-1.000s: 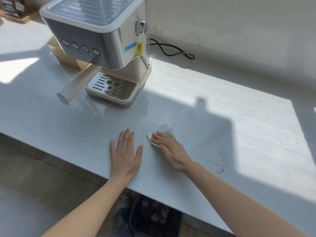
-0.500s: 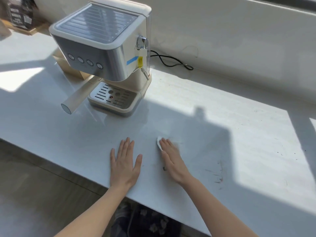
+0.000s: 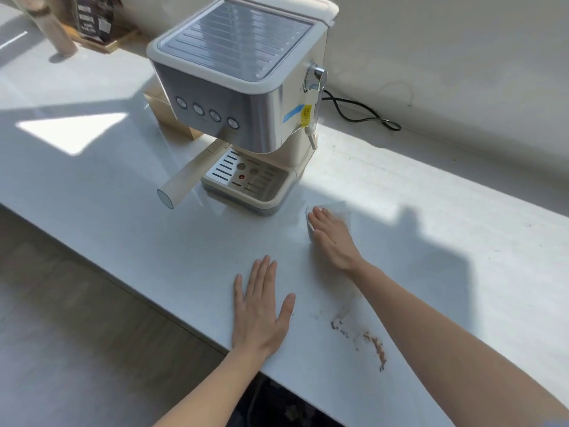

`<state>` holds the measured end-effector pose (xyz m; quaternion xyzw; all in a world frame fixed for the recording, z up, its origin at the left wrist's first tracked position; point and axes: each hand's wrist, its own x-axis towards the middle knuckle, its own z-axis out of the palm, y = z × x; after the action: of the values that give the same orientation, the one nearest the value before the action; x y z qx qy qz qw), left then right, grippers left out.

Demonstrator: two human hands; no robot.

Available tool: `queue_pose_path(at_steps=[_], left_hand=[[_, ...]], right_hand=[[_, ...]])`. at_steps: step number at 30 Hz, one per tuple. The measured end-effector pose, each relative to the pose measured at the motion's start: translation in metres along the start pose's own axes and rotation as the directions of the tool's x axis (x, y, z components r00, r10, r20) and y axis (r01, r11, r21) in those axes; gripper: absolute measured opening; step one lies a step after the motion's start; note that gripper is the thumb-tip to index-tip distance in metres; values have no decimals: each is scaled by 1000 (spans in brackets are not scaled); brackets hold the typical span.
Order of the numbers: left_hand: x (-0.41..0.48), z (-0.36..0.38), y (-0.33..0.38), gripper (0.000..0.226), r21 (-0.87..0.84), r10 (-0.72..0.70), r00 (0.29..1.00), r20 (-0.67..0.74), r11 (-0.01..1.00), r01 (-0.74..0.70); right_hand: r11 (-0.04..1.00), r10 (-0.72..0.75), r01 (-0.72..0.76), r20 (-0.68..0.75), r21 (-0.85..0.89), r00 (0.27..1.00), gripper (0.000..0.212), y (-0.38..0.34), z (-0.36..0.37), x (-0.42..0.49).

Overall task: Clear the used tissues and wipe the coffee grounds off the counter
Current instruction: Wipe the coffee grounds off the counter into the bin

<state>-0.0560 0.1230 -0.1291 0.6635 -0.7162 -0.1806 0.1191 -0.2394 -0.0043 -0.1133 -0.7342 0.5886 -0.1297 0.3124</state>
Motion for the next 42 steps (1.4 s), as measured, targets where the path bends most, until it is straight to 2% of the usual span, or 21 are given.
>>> queue_pose_path(at_steps=[6,14,16,19,21,23,26,28,31,34,37,39,42], left_hand=[[1,0,-1,69,-111,8,999,-50,994,-14],[0,-2,-1,73,-230,24,992,-126,972,-52],[-1,-6,1,72,-285,14,992,-124,957,-49],[-5,-14,2,71,-444,-2,998,-62,896,-26],[-7,-27,1,62,-625,-6,998,64,779,45],[-4,-44,1,50,-692,88,973,213,716,87],[6,-69,5,35,-648,282,874,395,760,48],[15,-84,11,35,-590,328,821,468,808,14],[27,-99,18,40,-425,354,833,424,891,-162],[33,-107,19,55,-461,442,776,451,859,-222],[30,-107,21,56,-637,524,721,454,756,-148],[26,-104,23,53,-719,519,731,444,693,-55],[23,-100,19,46,-736,454,773,443,677,25]], right_hand=[[976,-169,154,90,151,981,44,-27,24,-43],[906,-252,184,136,382,958,44,-61,44,-129],[888,-187,98,158,449,970,45,-69,44,-142],[799,45,-173,229,576,972,47,-75,42,-155],[702,133,-226,188,675,973,47,-77,35,-159],[621,210,-232,126,749,969,46,-80,26,-158],[515,240,-220,107,829,965,40,-88,11,-144],[457,226,-201,105,866,968,36,-94,1,-132],[412,270,-220,112,884,956,29,-100,-11,-117],[354,381,-229,84,906,921,20,-100,-13,-109],[368,449,-168,-17,914,893,27,-100,-7,-105],[420,497,-132,-106,898,861,28,-101,-2,-106],[513,561,-97,-247,853,790,22,-97,4,-116]])
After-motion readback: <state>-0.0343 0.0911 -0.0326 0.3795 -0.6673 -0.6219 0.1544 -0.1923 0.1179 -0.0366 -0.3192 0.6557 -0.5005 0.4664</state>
